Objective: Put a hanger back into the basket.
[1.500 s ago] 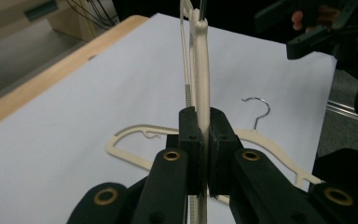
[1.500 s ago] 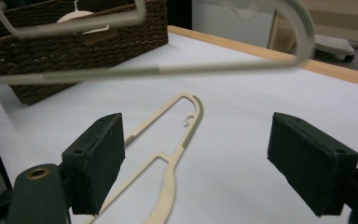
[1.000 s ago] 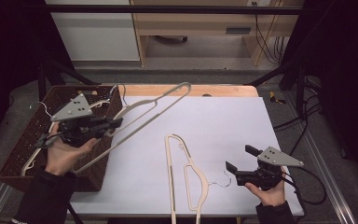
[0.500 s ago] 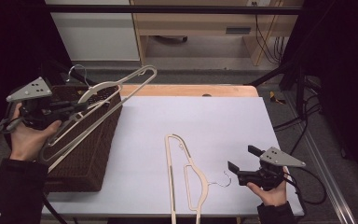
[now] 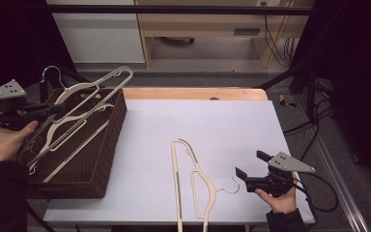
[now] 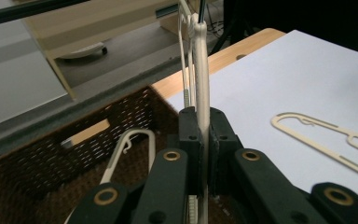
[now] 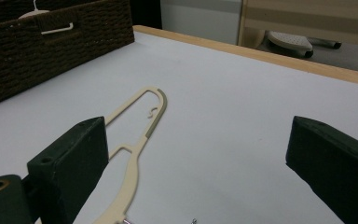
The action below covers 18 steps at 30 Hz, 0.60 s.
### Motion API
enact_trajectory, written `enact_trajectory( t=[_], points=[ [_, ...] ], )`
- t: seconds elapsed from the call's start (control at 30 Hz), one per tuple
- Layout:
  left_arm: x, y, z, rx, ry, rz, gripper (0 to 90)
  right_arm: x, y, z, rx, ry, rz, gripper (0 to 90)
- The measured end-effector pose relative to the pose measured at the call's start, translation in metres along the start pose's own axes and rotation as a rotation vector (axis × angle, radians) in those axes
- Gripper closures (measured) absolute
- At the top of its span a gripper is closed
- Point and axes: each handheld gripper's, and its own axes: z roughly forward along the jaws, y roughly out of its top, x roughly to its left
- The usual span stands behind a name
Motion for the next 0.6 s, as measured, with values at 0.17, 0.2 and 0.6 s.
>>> enact_trajectory(
  t=[0.17, 0.2, 0.6],
  points=[
    [0.020, -0.015, -0.004, 0.005, 0.015, -0.039, 86.2, 0.000, 0.000, 0.001, 0.001, 0.001, 0.000, 6.0],
    [0.024, -0.018, -0.004, 0.010, 0.019, -0.046, 86.2, 0.000, 0.000, 0.001, 0.002, 0.001, -0.001, 6.0],
    [0.039, -0.048, 0.012, 0.087, 0.024, -0.081, 86.2, 0.001, -0.001, 0.002, 0.006, 0.004, 0.001, 5.7]
  ],
)
